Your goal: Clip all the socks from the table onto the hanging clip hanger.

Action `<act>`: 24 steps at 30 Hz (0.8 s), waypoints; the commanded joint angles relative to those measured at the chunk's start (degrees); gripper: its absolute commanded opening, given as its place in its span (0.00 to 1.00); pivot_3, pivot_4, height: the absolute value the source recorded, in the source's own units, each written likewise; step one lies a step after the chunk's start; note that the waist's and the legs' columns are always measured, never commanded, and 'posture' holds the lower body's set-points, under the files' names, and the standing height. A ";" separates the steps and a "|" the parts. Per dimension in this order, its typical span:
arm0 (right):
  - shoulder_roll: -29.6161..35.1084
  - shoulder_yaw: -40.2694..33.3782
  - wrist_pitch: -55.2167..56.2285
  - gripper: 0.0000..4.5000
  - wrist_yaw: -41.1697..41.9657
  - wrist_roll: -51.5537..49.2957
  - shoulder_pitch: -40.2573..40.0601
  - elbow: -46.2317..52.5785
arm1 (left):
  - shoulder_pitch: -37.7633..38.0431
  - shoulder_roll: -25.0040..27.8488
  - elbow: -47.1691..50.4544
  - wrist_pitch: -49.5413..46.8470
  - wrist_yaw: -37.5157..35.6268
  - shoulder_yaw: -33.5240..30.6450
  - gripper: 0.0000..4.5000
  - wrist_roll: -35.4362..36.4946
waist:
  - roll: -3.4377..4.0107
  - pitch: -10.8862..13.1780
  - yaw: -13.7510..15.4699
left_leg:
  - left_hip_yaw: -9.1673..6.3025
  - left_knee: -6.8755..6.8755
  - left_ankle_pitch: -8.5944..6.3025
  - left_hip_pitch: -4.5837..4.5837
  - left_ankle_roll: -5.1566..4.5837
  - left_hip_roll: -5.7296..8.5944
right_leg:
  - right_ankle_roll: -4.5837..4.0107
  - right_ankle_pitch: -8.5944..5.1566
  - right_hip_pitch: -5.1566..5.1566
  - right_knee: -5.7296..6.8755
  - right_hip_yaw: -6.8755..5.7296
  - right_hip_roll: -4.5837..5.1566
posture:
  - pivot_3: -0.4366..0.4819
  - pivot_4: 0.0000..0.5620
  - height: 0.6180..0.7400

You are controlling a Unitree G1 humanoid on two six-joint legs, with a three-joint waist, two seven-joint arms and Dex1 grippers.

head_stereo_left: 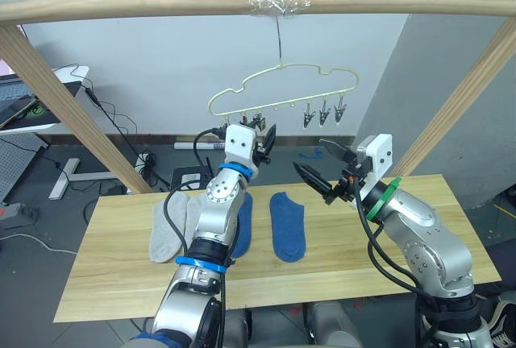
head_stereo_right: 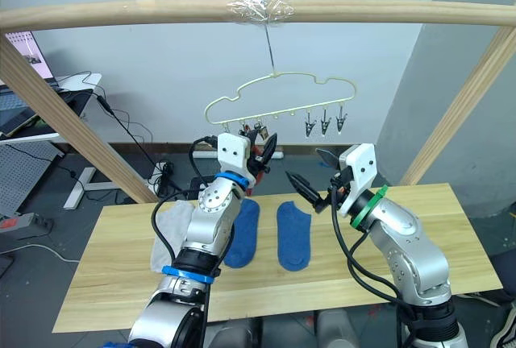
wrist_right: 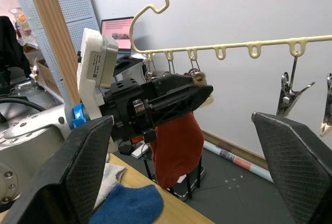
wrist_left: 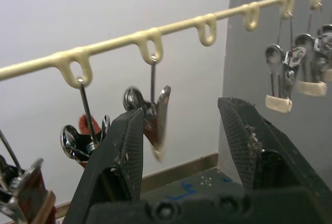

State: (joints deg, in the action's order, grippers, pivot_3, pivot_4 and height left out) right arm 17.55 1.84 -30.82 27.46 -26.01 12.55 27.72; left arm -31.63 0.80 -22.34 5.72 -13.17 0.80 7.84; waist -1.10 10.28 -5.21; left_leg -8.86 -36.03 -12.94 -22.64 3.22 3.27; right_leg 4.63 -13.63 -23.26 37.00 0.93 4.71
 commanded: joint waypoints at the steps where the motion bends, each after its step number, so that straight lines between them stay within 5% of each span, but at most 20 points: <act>1: 0.00 -0.39 0.30 1.00 -0.33 -1.05 1.11 3.01 | 0.46 -0.17 2.94 0.70 -1.32 0.52 0.55 0.13 | 0.00 0.00 -0.01 | -0.01 0.00 0.00 0.00 0.00 0.00 | 0.00 0.00 0.00 0.00 -0.01 0.00 | 0.23 0.26 1.00; 24: 0.06 -0.24 0.52 1.00 -0.40 -0.90 1.92 2.52 | -0.77 -0.57 1.34 1.72 0.30 -0.22 0.55 -0.79 | 0.00 0.00 -0.52 | -0.01 -0.04 0.03 0.01 -0.04 0.00 | 0.01 0.02 0.01 0.05 0.00 0.00 | 0.24 0.27 1.00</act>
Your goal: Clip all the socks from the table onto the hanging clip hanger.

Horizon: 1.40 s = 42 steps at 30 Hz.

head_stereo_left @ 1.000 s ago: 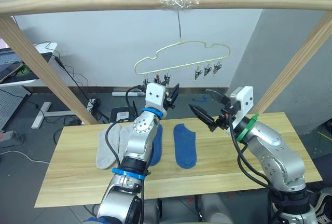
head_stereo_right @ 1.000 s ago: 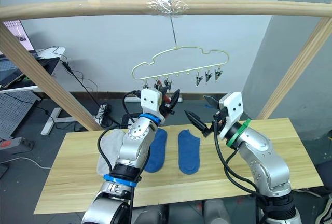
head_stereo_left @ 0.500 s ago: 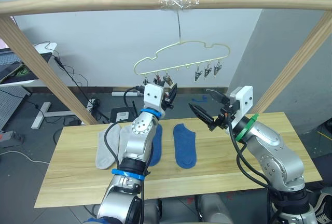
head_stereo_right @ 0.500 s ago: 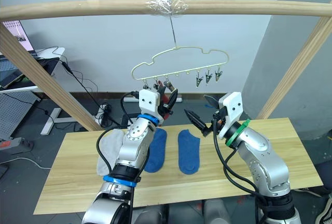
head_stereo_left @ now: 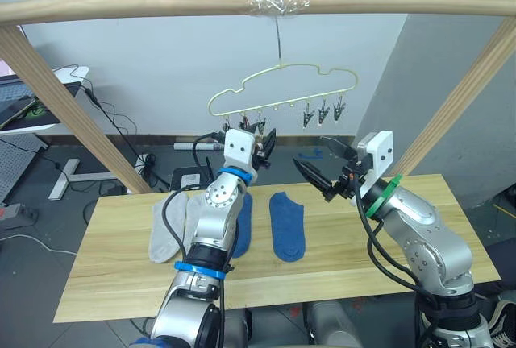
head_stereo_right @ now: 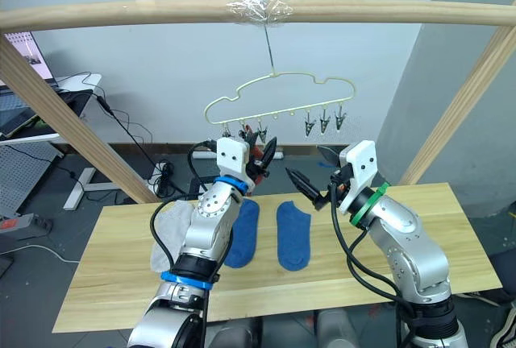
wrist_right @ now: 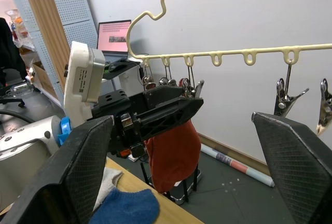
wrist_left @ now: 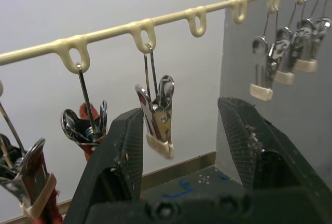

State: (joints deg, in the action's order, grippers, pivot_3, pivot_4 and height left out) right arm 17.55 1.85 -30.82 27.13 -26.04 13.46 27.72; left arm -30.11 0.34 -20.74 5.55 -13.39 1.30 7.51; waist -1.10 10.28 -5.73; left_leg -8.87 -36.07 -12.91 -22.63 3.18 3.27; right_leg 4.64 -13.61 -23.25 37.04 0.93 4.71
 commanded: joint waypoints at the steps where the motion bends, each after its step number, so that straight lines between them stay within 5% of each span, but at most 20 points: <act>1: 0.08 -0.24 0.55 1.00 -0.04 -0.84 1.04 2.51 | -2.78 -0.17 -0.84 2.18 0.61 -0.81 0.55 -0.45 | 0.00 0.00 -0.01 | 0.00 0.00 0.00 0.00 0.00 0.00 | 0.00 0.00 0.00 0.00 0.00 0.00 | 0.24 0.27 1.00; 24: -0.16 -0.13 0.52 1.00 -0.69 -0.70 0.99 2.85 | -5.52 -1.92 -4.39 4.54 0.70 -1.49 0.55 -0.10 | 0.00 0.00 -0.71 | 0.00 0.00 0.00 0.00 -0.01 0.00 | 0.01 0.00 0.00 0.02 0.00 0.00 | 0.22 0.27 1.00; 28: -0.13 -0.14 0.57 1.00 -0.77 -0.76 1.12 2.74 | -5.37 -1.91 -4.44 4.35 0.74 -1.68 0.37 -0.07 | 0.00 0.00 -0.72 | 0.00 0.00 0.01 0.00 -0.01 0.00 | 0.01 0.00 0.00 0.01 0.01 0.00 | 0.22 0.27 1.00; 42: -0.12 -0.15 0.74 1.00 -0.81 -0.84 1.61 2.36 | -5.41 -2.02 -4.46 3.89 0.84 -1.69 0.37 -0.31 | 0.00 0.00 -0.72 | 0.00 -0.01 0.01 0.00 -0.01 0.00 | 0.01 0.00 0.00 0.02 0.00 0.00 | 0.23 0.27 1.00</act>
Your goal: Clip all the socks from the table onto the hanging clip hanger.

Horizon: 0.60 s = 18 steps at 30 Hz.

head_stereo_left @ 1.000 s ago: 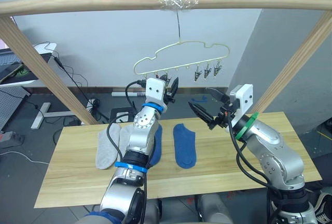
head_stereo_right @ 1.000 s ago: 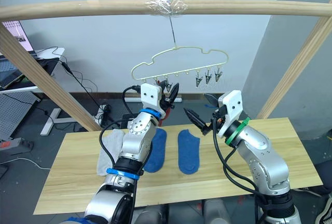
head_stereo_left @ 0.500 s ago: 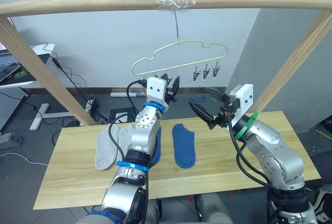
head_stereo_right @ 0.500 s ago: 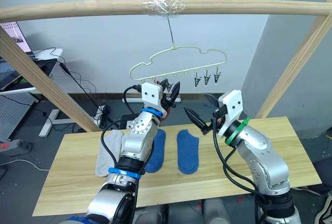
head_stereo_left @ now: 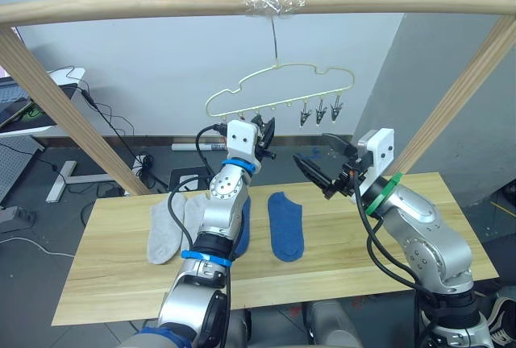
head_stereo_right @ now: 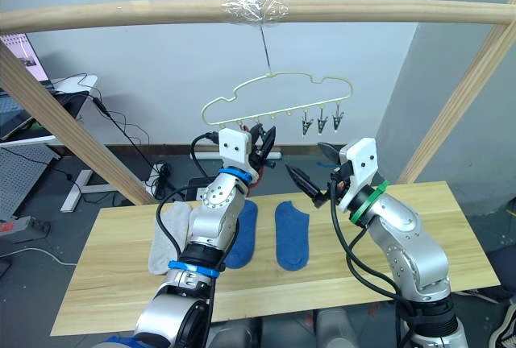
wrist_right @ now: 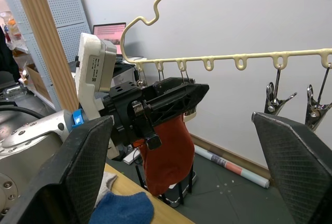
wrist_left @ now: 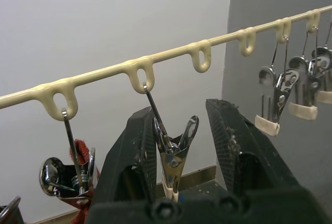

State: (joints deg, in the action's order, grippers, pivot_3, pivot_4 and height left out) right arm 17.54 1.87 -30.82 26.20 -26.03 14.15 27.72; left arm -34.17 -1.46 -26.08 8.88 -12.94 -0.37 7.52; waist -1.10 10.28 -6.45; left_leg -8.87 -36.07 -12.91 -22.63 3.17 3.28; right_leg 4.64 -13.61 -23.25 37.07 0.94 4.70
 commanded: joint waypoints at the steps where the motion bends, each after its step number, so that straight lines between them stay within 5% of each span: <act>1: -0.09 -0.16 0.75 1.00 0.12 -0.81 0.91 2.36 | -1.36 -0.23 0.85 0.55 0.36 -0.01 0.37 -0.32 | 0.00 0.00 0.00 | 0.00 0.00 0.00 0.00 0.00 0.00 | 0.00 0.00 0.00 0.00 0.00 0.00 | 0.23 0.27 1.00; 12: -0.16 -0.08 0.88 1.00 0.01 -0.65 1.03 2.33 | -1.60 -0.68 0.73 0.45 -0.18 0.11 0.37 0.08 | 0.00 0.00 -0.01 | 0.00 -0.01 0.00 0.00 0.00 0.00 | 0.00 0.00 0.00 0.00 0.00 0.00 | 0.22 0.28 1.00; 18: 0.01 0.31 0.98 1.00 0.24 -0.42 1.17 2.50 | -1.60 -0.91 0.76 0.22 -0.62 -0.19 0.09 0.61 | 0.00 0.00 -0.01 | 0.00 -0.01 0.00 0.00 -0.01 0.00 | 0.00 0.00 0.00 0.01 0.00 0.00 | 0.22 0.27 1.00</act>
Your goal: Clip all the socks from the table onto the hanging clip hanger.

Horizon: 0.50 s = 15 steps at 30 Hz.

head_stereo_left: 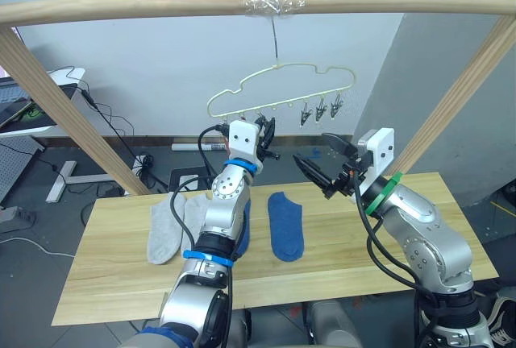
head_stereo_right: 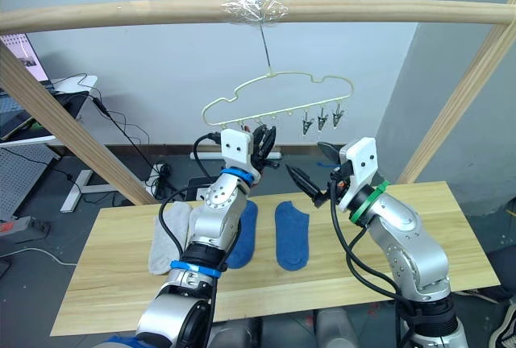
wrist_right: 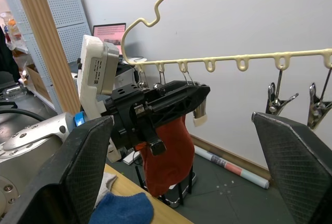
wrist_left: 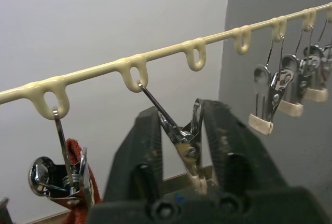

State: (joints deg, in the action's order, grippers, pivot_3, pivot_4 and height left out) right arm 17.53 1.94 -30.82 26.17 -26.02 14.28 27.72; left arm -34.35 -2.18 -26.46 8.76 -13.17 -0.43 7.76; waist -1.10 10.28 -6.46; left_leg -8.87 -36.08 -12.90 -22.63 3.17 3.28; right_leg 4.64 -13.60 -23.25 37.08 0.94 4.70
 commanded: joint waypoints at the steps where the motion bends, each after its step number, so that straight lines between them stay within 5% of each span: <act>1: 0.04 0.28 1.01 1.00 0.29 -0.39 1.05 2.50 | -1.41 -0.18 1.14 0.32 -0.43 -0.14 0.05 0.40 | 0.00 0.00 0.00 | 0.00 0.00 0.00 0.00 0.00 0.00 | 0.00 0.00 0.00 0.00 0.00 0.00 | 0.22 0.27 1.00; 10: 0.26 1.20 0.86 1.00 0.22 0.44 0.77 1.61 | -0.53 0.00 2.32 -0.70 -0.65 0.43 0.01 -0.12 | 0.00 0.00 0.00 | 0.00 0.00 0.00 0.00 0.00 0.00 | 0.00 0.00 0.00 0.00 0.00 0.00 | 0.23 0.26 1.00; 15: 4.02 8.98 -0.17 1.00 -1.50 11.02 -0.05 -5.96 | 0.43 2.07 5.09 -4.40 -2.10 0.17 0.01 0.66 | 0.00 -0.02 -0.03 | 0.00 -0.01 0.00 0.03 0.00 0.01 | 0.00 0.00 0.02 0.01 0.01 0.00 | 0.24 0.26 1.00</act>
State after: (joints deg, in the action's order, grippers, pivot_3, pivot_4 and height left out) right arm 20.88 8.84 -30.85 25.36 -18.44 14.26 23.40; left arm -33.91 -0.60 -24.52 5.26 -14.46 -0.32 7.81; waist -1.09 10.26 -6.49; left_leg -8.86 -36.10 -12.89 -22.59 3.16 3.29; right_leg 4.64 -13.60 -23.22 37.10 0.94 4.70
